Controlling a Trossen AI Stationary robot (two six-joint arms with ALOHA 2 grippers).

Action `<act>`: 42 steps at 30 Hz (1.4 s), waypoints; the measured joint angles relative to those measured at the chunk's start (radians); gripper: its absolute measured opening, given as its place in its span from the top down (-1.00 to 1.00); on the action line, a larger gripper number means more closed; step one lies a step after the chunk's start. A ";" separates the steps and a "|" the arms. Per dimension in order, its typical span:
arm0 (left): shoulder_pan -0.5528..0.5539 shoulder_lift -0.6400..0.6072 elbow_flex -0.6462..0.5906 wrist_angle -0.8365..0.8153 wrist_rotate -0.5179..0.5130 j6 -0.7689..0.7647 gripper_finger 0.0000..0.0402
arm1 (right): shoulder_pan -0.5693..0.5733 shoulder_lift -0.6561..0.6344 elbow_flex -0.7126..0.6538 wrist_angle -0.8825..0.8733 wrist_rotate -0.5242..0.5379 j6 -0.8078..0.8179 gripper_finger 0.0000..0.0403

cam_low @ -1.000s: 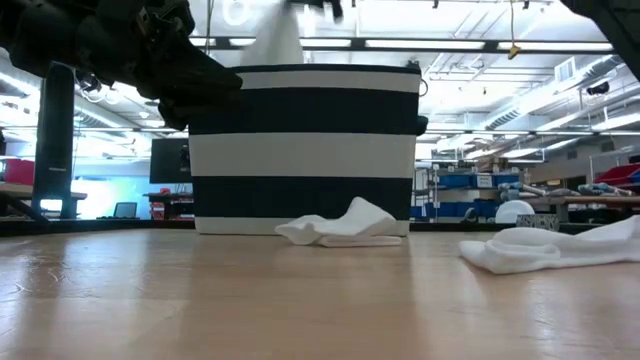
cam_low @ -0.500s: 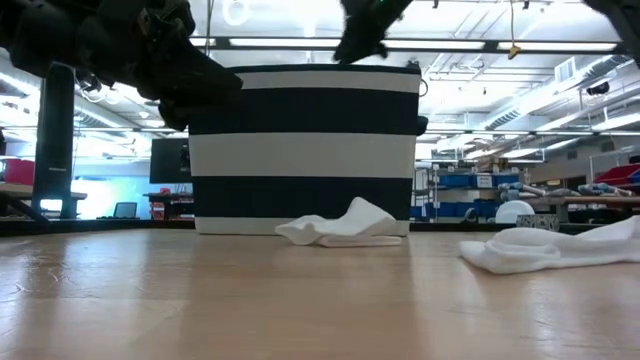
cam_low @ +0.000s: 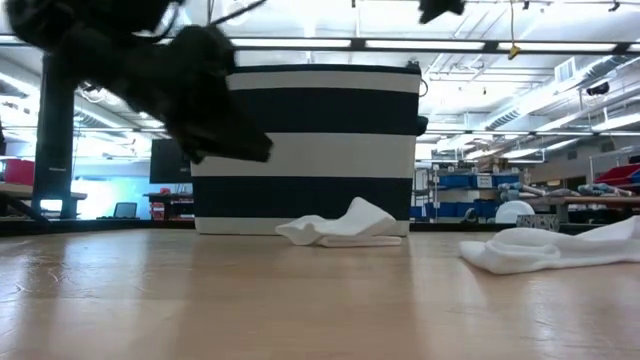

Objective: Sort clothes
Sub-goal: Put the white sock into the blue laundry organizer

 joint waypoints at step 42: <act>0.119 0.055 0.691 -0.558 -0.009 0.402 0.99 | 0.582 -0.958 -1.837 1.165 0.102 0.641 0.31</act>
